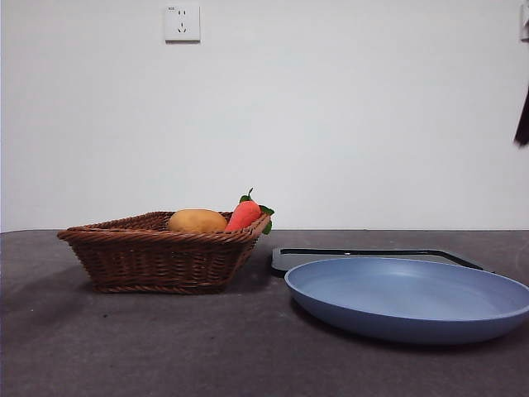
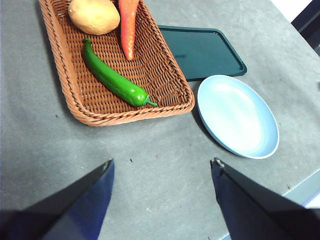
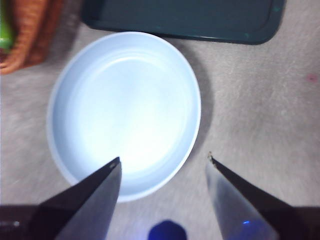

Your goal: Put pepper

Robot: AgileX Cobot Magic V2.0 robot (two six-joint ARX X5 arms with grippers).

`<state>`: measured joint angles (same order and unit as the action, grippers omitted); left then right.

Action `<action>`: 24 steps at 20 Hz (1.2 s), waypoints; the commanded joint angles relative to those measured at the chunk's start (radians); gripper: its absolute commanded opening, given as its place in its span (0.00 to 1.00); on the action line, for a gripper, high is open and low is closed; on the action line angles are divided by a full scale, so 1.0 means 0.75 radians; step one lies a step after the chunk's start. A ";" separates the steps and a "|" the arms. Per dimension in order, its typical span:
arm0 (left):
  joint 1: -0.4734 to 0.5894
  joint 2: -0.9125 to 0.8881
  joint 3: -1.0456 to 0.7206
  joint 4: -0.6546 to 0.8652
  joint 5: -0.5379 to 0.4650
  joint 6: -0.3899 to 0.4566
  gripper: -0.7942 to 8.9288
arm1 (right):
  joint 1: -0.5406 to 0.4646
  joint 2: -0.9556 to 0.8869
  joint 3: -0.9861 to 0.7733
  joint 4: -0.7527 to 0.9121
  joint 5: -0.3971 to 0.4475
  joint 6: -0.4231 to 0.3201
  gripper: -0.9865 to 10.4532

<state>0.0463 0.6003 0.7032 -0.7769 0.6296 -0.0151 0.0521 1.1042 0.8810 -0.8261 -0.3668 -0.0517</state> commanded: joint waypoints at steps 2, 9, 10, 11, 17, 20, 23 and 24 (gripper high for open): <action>-0.002 0.002 0.022 0.010 0.008 0.016 0.43 | 0.005 0.211 0.022 0.088 -0.001 0.019 0.35; -0.002 0.002 0.022 0.019 0.005 0.015 0.43 | 0.042 0.550 0.022 0.263 -0.001 0.012 0.33; -0.002 0.002 0.022 0.019 0.004 0.015 0.43 | 0.050 0.587 0.022 0.289 0.000 0.012 0.31; -0.002 0.002 0.022 0.019 0.004 0.015 0.43 | 0.050 0.612 0.022 0.304 -0.001 0.012 0.31; -0.002 0.002 0.022 0.019 0.004 0.010 0.43 | 0.050 0.676 0.022 0.331 -0.001 0.012 0.10; -0.002 0.002 0.022 0.035 -0.002 -0.025 0.43 | 0.049 0.676 0.022 0.340 -0.001 0.019 0.09; -0.008 0.002 0.024 0.092 -0.006 -0.089 0.43 | 0.048 0.652 0.023 0.337 -0.003 0.048 0.09; -0.019 0.003 0.024 0.127 -0.020 -0.124 0.43 | 0.048 0.621 0.023 0.337 -0.004 0.048 0.09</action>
<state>0.0357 0.6003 0.7032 -0.6983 0.6132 -0.0761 0.0856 1.5715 0.8825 -0.5789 -0.3710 -0.0177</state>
